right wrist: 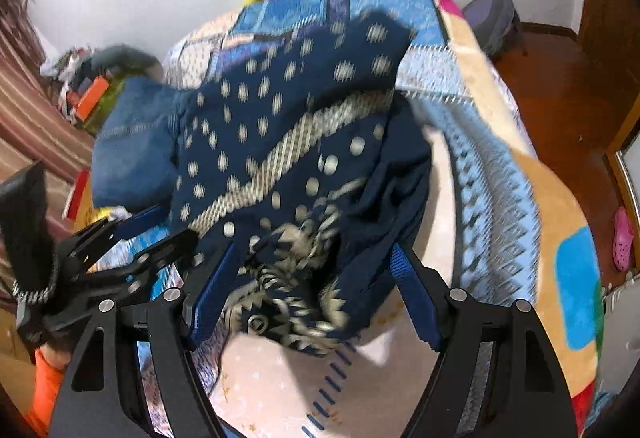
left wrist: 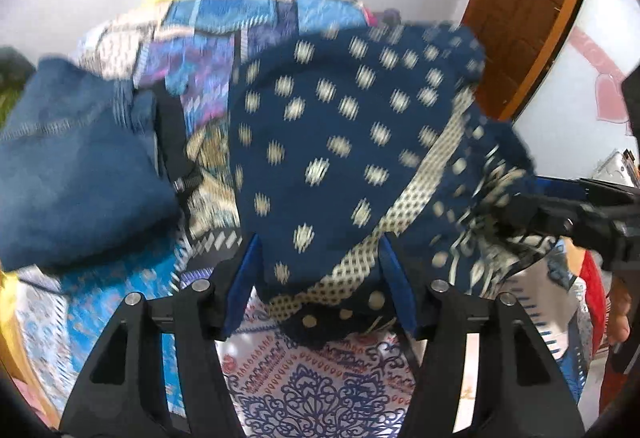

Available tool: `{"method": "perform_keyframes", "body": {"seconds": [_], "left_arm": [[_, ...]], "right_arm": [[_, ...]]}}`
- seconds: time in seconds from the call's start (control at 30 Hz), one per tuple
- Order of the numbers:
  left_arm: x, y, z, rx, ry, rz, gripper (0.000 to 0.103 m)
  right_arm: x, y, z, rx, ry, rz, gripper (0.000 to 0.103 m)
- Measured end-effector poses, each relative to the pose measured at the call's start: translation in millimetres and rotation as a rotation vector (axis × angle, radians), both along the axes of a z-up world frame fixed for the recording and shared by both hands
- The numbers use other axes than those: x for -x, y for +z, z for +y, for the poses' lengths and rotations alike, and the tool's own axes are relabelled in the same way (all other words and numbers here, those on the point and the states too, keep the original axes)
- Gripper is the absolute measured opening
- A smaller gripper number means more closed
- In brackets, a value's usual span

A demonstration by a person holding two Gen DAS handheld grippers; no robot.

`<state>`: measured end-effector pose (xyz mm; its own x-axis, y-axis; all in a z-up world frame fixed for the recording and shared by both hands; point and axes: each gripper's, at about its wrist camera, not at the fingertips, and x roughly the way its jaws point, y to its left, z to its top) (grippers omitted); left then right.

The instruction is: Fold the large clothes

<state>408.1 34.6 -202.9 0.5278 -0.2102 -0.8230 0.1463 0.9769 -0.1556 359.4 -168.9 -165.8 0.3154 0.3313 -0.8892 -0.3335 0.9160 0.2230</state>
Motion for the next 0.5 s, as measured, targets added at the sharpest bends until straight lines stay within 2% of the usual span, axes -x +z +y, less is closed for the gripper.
{"method": "perform_keyframes", "body": {"seconds": [0.13, 0.27, 0.33, 0.5], "left_arm": [[4.7, -14.2, 0.5, 0.003, 0.024, -0.014, 0.069], [9.1, -14.3, -1.1, -0.013, 0.029, -0.024, 0.07], [11.1, -15.3, 0.4, -0.005, 0.024, -0.016, 0.071], [21.9, -18.7, 3.2, -0.003, 0.016, -0.006, 0.076]], "right_arm": [[9.2, -4.0, 6.6, 0.122, 0.065, -0.046, 0.074], [3.6, -9.4, -8.7, 0.203, 0.016, -0.051, 0.074], [0.2, -12.9, -25.1, 0.157, -0.019, -0.018, 0.079], [1.3, -27.7, -66.0, 0.006, -0.126, 0.096, 0.079]]}}
